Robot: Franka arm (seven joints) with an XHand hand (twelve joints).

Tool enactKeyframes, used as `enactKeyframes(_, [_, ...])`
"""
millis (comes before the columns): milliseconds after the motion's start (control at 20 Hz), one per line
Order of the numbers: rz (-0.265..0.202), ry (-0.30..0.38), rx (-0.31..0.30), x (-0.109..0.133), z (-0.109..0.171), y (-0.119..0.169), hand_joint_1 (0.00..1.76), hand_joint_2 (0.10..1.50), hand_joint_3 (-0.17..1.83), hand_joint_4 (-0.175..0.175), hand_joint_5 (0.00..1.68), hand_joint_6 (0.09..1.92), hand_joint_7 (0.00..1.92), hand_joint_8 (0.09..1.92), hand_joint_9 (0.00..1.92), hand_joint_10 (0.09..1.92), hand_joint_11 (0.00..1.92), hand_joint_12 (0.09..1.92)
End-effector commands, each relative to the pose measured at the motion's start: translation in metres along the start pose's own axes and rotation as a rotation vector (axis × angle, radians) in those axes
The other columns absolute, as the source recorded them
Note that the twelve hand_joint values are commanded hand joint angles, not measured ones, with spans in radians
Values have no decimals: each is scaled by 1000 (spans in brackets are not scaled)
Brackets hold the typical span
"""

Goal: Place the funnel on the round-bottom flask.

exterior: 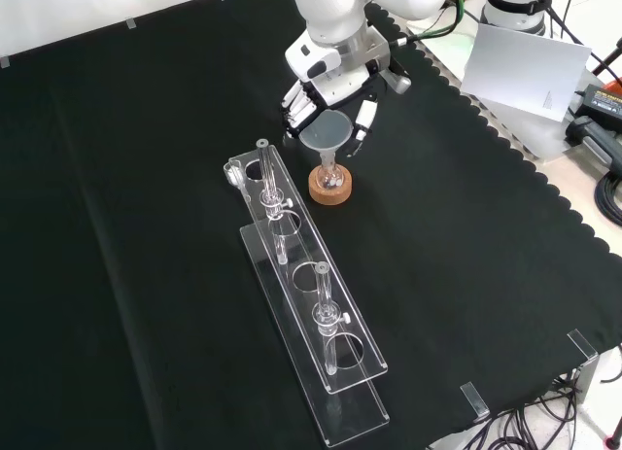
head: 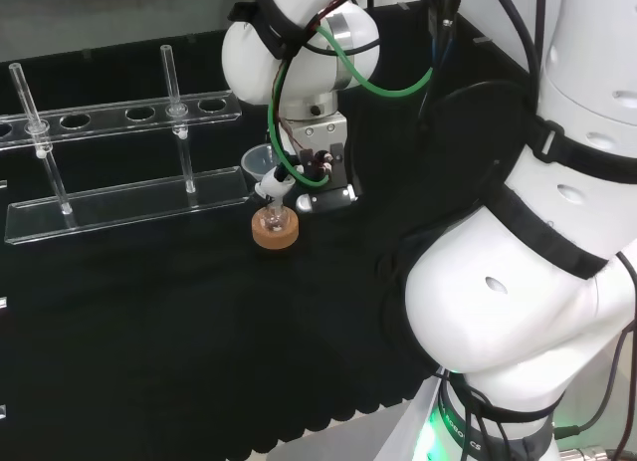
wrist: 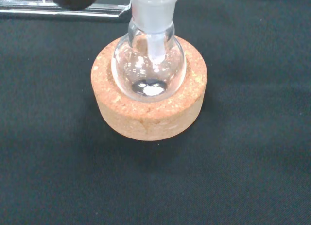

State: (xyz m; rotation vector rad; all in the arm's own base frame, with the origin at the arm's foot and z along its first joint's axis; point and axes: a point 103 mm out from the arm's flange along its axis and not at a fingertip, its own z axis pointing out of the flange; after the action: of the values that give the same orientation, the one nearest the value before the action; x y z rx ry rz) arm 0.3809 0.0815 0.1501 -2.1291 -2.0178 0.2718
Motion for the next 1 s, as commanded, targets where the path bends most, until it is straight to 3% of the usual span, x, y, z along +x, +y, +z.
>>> enactKeyframes(50, [-5,4,15,1,3,0,715,941,-175,-81,315,365,204,806,541,713,363,1361])
enactKeyframes(600, [-22,17,32,-2,5,0,659,892,-175,-81,269,142,21,746,328,753,248,1420])
enactKeyframes(1000, [-41,34,31,-3,7,0,583,835,-167,-73,164,87,0,414,146,813,171,1461])
